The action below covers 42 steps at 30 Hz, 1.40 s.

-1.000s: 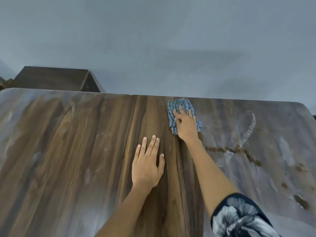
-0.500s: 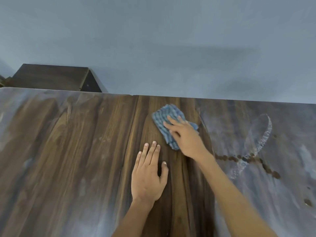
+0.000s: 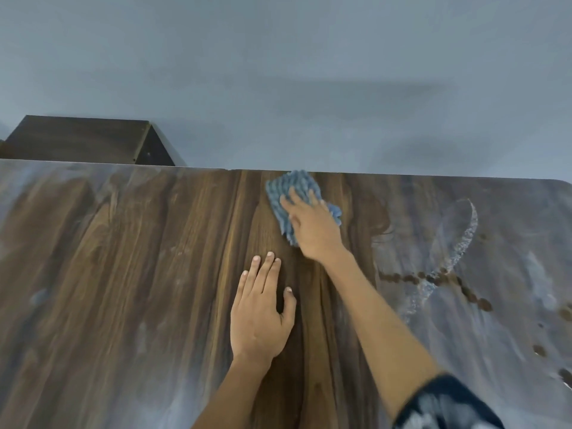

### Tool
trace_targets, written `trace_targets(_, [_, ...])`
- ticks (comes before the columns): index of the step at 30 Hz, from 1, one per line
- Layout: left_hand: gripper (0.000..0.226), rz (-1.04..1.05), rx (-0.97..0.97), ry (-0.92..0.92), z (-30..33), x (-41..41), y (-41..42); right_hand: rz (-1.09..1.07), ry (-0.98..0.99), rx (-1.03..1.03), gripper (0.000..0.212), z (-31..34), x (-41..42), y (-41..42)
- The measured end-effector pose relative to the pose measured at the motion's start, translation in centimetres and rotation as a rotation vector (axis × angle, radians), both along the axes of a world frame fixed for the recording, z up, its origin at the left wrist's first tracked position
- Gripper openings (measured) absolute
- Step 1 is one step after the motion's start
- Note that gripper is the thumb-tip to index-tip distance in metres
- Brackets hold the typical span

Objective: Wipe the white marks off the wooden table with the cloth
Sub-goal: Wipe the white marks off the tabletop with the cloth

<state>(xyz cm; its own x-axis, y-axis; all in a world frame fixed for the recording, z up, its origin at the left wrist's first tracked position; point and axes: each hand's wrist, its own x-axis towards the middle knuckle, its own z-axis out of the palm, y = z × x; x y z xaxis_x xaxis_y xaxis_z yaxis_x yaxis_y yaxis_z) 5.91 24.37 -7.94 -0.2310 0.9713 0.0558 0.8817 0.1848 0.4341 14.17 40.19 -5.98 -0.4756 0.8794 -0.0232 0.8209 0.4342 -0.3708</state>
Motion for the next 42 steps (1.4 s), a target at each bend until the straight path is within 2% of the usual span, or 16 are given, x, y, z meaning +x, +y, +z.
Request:
trace_targets(2, [0.052,0.009,0.004,-0.001,0.0,0.0,0.0,0.045,-0.024,0.003,0.048,-0.4,1.7,-2.9])
trace_targets(5, [0.052,0.01,0.013,-0.026,0.0,0.0,0.0,-0.041,-0.006,-0.029,0.044,-0.1,5.2,-4.2])
trace_targets(8, [0.052,0.007,0.014,-0.031,-0.1,-0.1,-0.1,-0.193,-0.014,-0.057,0.044,0.5,7.2,-1.5])
trace_targets(12, [0.052,0.013,0.013,-0.021,0.0,-0.1,-0.1,-0.258,-0.188,-0.06,0.061,0.8,6.4,3.7])
trace_targets(14, [0.052,0.011,0.014,-0.026,0.2,0.0,-0.1,-0.229,-0.188,-0.035,0.063,0.8,4.8,4.9])
trace_targets(17, [0.051,0.004,0.016,-0.029,0.3,0.1,0.0,-0.097,-0.125,-0.024,0.052,0.9,2.8,3.8])
trace_targets(22, [0.046,0.026,0.045,-0.044,0.2,0.1,-0.1,0.151,-0.07,-0.013,0.046,0.6,5.2,-5.9])
trace_targets(26, [0.043,0.029,0.043,-0.068,0.2,0.1,-0.2,-0.052,-0.015,0.004,0.051,0.4,10.3,-9.2])
trace_targets(30, [0.042,0.035,0.033,-0.078,0.3,0.1,-0.1,-0.302,-0.091,0.037,0.046,-0.1,11.1,-2.7])
trace_targets(33, [0.042,0.044,0.037,-0.09,0.2,0.2,-0.1,-0.366,-0.109,0.043,0.046,-0.2,9.4,3.0])
trace_targets(37, [0.043,0.048,0.05,-0.091,0.2,0.2,0.0,-0.271,-0.118,0.037,0.047,-0.1,5.8,5.7])
trace_targets(42, [0.045,0.043,0.05,-0.065,0.1,0.2,-0.1,0.025,-0.072,-0.002,0.048,-0.1,4.3,-1.7])
